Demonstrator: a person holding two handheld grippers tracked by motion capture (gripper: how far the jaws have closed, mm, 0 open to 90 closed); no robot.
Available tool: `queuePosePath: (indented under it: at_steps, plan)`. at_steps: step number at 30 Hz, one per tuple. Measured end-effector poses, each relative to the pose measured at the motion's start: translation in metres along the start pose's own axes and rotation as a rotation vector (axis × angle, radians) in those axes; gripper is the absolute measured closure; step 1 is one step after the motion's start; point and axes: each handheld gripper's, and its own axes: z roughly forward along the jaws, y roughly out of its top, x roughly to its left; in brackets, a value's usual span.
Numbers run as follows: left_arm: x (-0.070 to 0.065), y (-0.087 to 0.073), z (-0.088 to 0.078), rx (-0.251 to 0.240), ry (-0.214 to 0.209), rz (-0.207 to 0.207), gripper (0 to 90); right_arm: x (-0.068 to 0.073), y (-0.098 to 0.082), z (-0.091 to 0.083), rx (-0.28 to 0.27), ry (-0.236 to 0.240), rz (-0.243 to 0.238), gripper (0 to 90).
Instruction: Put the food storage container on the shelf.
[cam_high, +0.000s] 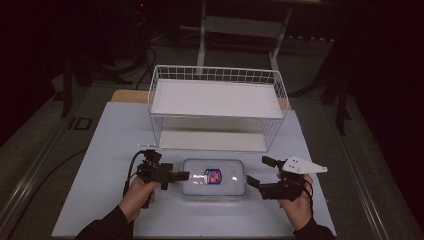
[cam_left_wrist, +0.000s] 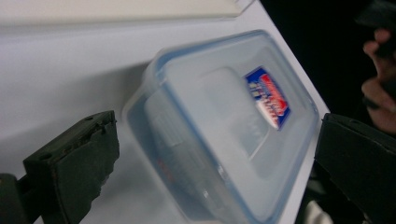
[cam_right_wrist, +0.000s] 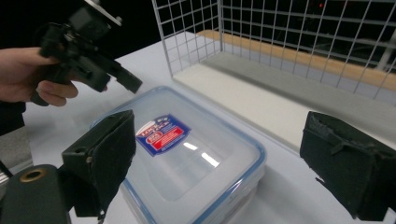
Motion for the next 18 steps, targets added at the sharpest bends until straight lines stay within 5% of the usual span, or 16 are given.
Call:
queuePosePath:
  at_steps: [5,9,18]
  plan:
    - [0.013,-0.003,0.010,0.079,-0.007,-0.121,0.0,0.001,-0.003,0.003,0.020,0.002,0.009,10.0]
    - [0.020,-0.004,0.015,0.103,-0.061,-0.219,0.2,-0.001,-0.004,0.004,0.048,0.032,0.052,10.3]
    - [0.031,-0.006,0.017,0.103,-0.129,-0.316,24.2,-0.010,-0.009,0.006,0.098,0.096,0.129,17.6]
